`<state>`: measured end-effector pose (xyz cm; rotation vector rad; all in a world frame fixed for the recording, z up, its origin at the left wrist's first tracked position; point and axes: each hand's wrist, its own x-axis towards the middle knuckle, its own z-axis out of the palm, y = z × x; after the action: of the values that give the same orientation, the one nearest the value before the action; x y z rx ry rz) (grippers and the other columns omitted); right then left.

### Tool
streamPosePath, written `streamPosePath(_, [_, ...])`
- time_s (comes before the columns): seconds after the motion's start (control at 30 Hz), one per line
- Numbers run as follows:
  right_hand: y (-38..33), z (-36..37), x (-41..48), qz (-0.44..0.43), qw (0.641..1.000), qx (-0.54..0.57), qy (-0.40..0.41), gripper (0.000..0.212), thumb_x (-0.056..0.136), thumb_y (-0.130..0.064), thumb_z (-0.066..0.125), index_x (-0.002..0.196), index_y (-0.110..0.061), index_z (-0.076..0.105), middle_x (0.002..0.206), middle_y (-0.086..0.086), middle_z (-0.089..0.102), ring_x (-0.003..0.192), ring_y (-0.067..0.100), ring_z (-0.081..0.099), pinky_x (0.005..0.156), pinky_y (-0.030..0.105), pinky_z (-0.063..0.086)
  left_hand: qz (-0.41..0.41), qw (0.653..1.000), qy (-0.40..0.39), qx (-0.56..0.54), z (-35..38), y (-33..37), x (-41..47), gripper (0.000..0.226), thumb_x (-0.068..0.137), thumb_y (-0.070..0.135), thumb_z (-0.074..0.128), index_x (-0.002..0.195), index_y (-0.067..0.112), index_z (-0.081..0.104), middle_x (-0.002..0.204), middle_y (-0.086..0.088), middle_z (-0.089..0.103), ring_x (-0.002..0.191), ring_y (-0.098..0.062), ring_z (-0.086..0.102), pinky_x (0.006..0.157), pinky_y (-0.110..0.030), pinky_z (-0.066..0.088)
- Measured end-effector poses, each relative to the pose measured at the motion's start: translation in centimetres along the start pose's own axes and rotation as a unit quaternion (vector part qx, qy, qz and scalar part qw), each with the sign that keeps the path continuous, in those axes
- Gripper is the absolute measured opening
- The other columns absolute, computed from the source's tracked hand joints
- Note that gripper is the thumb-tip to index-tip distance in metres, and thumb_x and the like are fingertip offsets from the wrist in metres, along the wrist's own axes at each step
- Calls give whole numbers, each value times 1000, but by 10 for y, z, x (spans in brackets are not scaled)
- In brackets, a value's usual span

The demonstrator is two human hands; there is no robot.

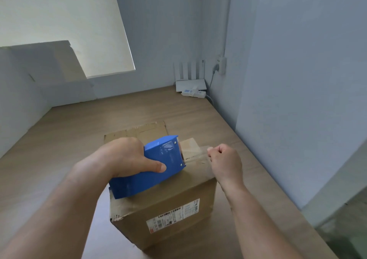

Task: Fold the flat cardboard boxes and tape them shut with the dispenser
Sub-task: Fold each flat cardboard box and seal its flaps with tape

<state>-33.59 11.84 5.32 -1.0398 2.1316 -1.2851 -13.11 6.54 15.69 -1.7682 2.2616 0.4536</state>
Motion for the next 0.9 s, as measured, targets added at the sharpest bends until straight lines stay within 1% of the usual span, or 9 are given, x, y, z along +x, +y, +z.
streamPosePath(0.13, [6,3,0,6,1000,15,-2,29,90,-27,56,64,-13,55,64,-3,57,66,19,52,57,31,38,-3,1000,12,6,4,-1,-4,60,67,76,62,92,22,66,87,3,68,80,-15,64,74,-31,54])
streamPosePath(0.27, [10,10,0,16,998,53,-22,29,89,-28,57,68,-8,58,67,5,61,68,22,55,62,39,44,-7,1000,18,11,5,1,-6,59,67,76,62,92,22,65,86,4,66,80,-14,63,73,-31,53])
streamPosePath(0.33, [10,9,1,13,996,82,-22,28,90,-26,56,69,-7,58,68,6,61,66,21,54,62,39,44,-5,1000,13,9,5,1,-6,60,67,76,62,92,22,65,87,3,67,80,-15,64,74,-31,53])
streamPosePath(0.4, [10,9,4,12,995,93,-25,27,90,-24,56,70,-7,58,65,3,59,64,18,51,62,38,43,-4,1000,8,9,4,1,-6,60,67,77,63,94,23,65,89,3,67,81,-14,64,76,-31,54])
streamPosePath(0.5, [11,10,10,54,990,121,-39,23,86,-18,57,66,-6,57,61,4,56,61,20,49,60,40,42,-2,1000,1,8,4,2,-4,60,66,77,63,94,24,65,89,4,67,81,-14,64,77,-32,54])
streamPosePath(0.6, [12,11,11,97,978,182,-38,16,80,-12,56,64,-7,53,56,5,46,59,23,40,58,37,33,0,1000,0,5,4,2,-2,60,65,77,63,94,25,65,88,5,68,81,-14,65,80,-34,55])
streamPosePath(0.7, [13,9,4,85,972,221,-6,23,81,-12,55,60,-10,49,53,1,41,55,18,35,57,35,30,1,1000,2,7,4,4,-2,60,65,77,63,94,24,65,89,4,68,82,-15,65,80,-34,55])
streamPosePath(0.8, [12,7,-6,62,963,261,32,27,84,-12,57,58,-10,50,47,-5,40,50,14,34,50,31,29,-3,1000,3,6,3,6,-3,59,65,77,63,92,24,65,88,4,67,81,-15,64,78,-34,54])
streamPosePath(0.9, [10,7,-8,90,948,303,35,27,82,-8,56,58,-11,47,44,-5,37,46,11,31,44,27,26,-6,1000,5,11,3,9,-6,58,65,77,63,91,25,63,86,5,66,79,-14,63,75,-32,54])
